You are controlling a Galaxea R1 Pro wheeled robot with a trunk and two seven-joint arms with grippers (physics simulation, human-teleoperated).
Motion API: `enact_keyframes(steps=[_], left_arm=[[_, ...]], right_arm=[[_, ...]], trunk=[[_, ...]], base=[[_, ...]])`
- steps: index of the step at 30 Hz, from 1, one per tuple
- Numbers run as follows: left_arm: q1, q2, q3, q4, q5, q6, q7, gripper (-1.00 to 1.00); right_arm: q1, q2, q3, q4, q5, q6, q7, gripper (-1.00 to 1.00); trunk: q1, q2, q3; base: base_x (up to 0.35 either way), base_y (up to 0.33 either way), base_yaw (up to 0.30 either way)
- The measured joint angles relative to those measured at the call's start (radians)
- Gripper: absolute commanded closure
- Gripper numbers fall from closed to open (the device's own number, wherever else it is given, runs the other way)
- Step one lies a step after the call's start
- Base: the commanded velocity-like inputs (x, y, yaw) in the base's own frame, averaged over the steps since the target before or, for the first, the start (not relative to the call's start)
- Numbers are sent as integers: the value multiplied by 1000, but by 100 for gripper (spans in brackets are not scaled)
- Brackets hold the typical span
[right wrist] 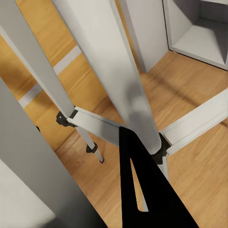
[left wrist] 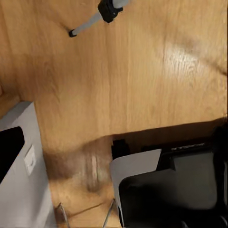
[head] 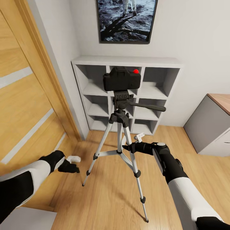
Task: Attach the digital camera to the camera tripod in the bedroom.
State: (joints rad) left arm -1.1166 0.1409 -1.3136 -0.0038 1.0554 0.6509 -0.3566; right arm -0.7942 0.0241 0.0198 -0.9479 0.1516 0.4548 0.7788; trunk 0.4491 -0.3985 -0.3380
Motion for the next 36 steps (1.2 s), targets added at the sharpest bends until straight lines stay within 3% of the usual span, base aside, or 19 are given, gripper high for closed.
enact_keyframes(steps=[1, 4, 9, 15, 21, 28, 31, 32, 36], left_arm=[[26, 3, -1, 0, 56, -48, 7, -100], [81, 6, -1, 1, 142, -145, 27, -100], [177, 7, 0, 1, 239, -280, 49, -100], [281, 7, 0, 1, 349, -340, 54, -100], [452, 10, 0, 1, 465, -432, 59, -100], [595, 3, -4, 0, 614, -487, 116, -100], [624, -18, -3, -3, 624, -520, 122, -100], [677, -66, -5, -3, 628, -573, 130, -100], [700, -83, -2, -2, 630, -571, 183, -100]], right_arm=[[0, 0, 0, 0, 0, 0, 0, 100], [0, 0, 0, 0, 0, 0, 0, 100], [0, 0, 0, 0, 0, 0, 0, 100], [0, 1, 0, 0, 0, 0, -1, 100], [0, 1, 0, 0, 0, 0, -2, 100], [0, 1, 1, -1, -2, 3, -2, 100], [0, 0, 3, -1, -4, 3, -3, 100], [0, -2, 2, -2, -4, 2, -1, 100], [1, -2, 2, -2, -3, 2, 0, 100]], trunk=[[0, 0, 0], [0, 0, 0], [0, 0, 0], [0, 0, 0], [0, 0, 0], [0, 0, 0], [0, 0, 0], [0, 0, 0], [0, 0, 0]], base=[[0, 0, 0], [0, 0, 0], [0, 0, 0], [0, 0, 0], [0, 0, 0], [0, 0, 0], [0, 0, 0], [0, 0, 0], [0, 0, 0]])
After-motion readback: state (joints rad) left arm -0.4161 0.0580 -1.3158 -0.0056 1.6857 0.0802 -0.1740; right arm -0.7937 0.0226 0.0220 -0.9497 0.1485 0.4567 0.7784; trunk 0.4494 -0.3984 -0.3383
